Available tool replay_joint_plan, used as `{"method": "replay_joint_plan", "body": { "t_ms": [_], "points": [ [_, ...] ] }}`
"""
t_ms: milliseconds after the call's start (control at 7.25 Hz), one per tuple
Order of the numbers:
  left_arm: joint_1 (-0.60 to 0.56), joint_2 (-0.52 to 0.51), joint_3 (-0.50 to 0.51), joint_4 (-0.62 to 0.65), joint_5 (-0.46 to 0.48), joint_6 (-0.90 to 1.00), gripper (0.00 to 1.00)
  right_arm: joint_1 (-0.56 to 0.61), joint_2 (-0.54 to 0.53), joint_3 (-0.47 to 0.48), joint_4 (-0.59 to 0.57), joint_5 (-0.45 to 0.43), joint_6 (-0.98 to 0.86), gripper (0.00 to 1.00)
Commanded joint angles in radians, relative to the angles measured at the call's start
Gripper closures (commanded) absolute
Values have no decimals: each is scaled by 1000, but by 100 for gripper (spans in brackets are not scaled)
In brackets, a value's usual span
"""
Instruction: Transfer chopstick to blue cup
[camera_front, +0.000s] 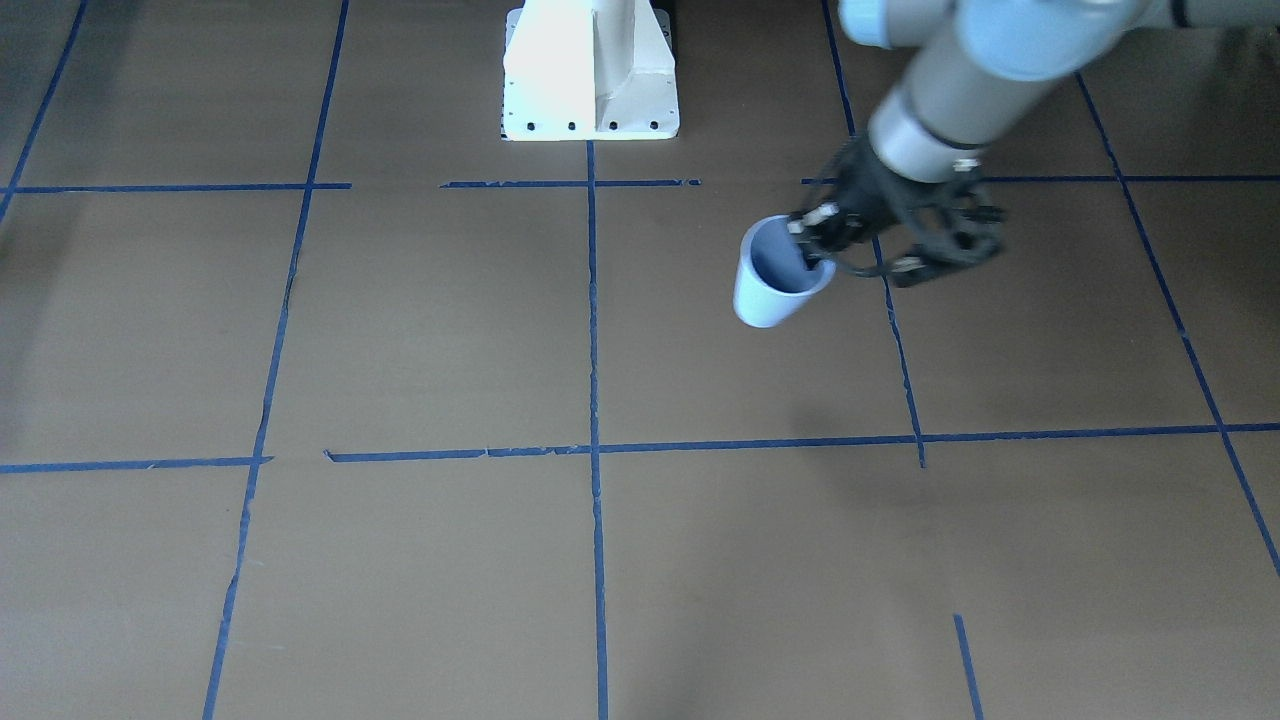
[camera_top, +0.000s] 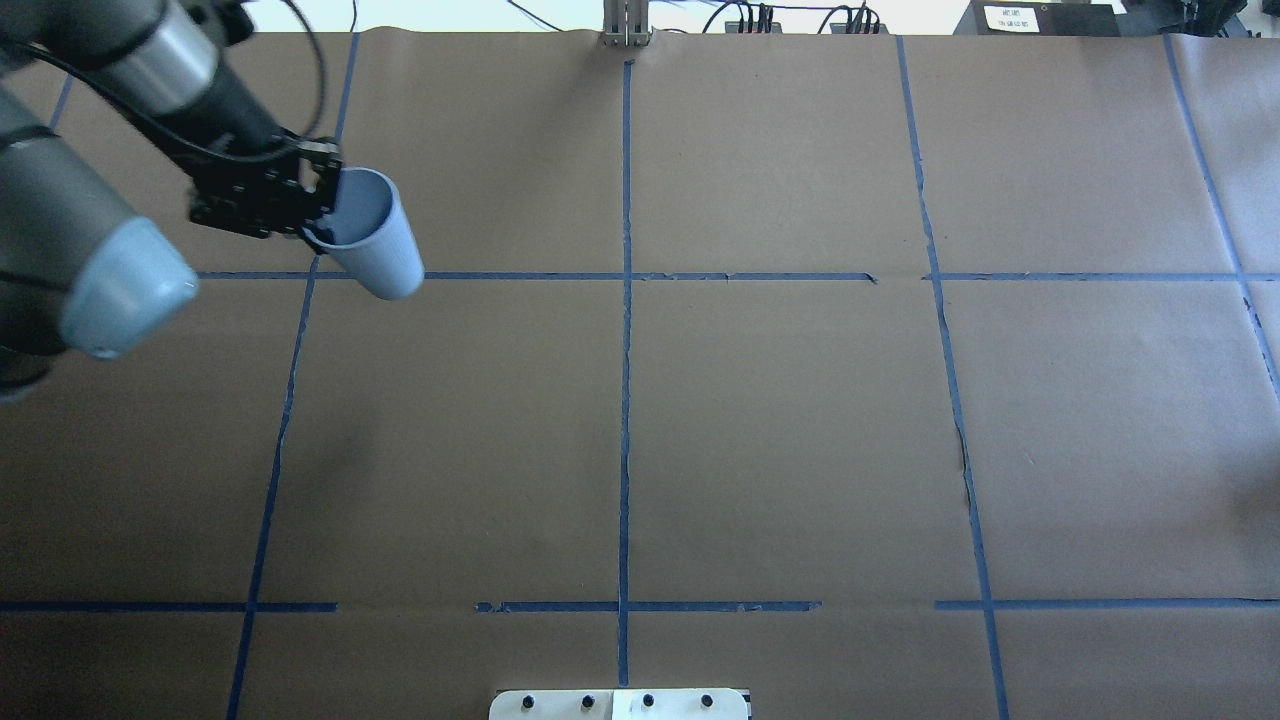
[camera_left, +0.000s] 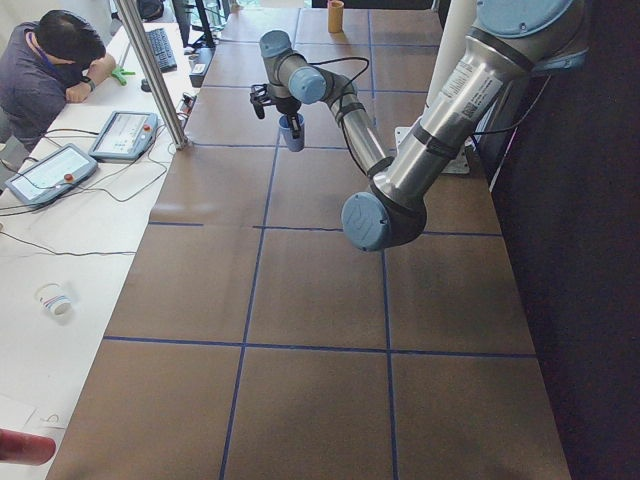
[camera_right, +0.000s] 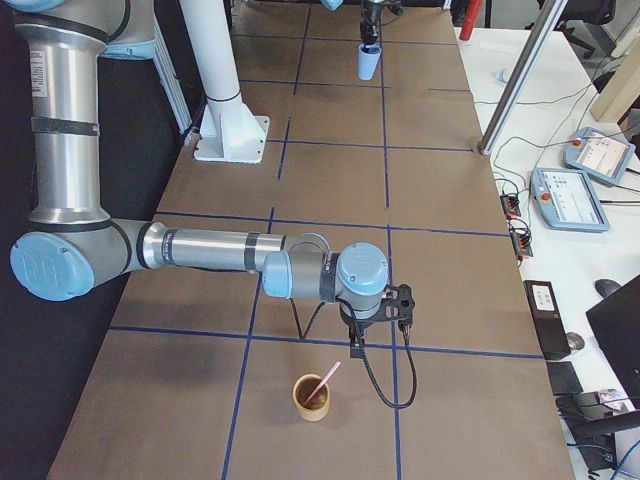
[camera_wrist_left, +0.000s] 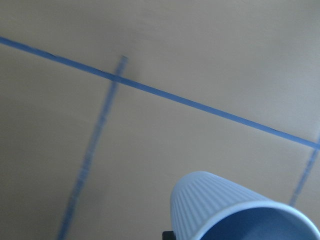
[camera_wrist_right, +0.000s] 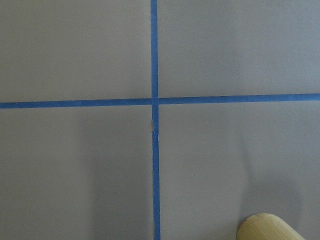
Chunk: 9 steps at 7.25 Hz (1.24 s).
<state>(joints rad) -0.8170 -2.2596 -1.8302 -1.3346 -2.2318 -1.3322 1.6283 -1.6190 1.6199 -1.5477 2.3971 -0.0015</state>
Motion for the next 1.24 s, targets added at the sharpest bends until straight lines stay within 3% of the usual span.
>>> {"method": "replay_joint_plan", "body": {
  "t_ms": [0,276,1103],
  "points": [
    [137,-103,191,-233,126,-175,98,-7,7,11,1,-7,0,0],
    [212,-113,264,-305,231,-177,98,-7,2,12,11,-10,-3,0],
    [252,-113,273,-316,236,-176,89,-7,5,14,11,-3,2,0]
  ]
}}
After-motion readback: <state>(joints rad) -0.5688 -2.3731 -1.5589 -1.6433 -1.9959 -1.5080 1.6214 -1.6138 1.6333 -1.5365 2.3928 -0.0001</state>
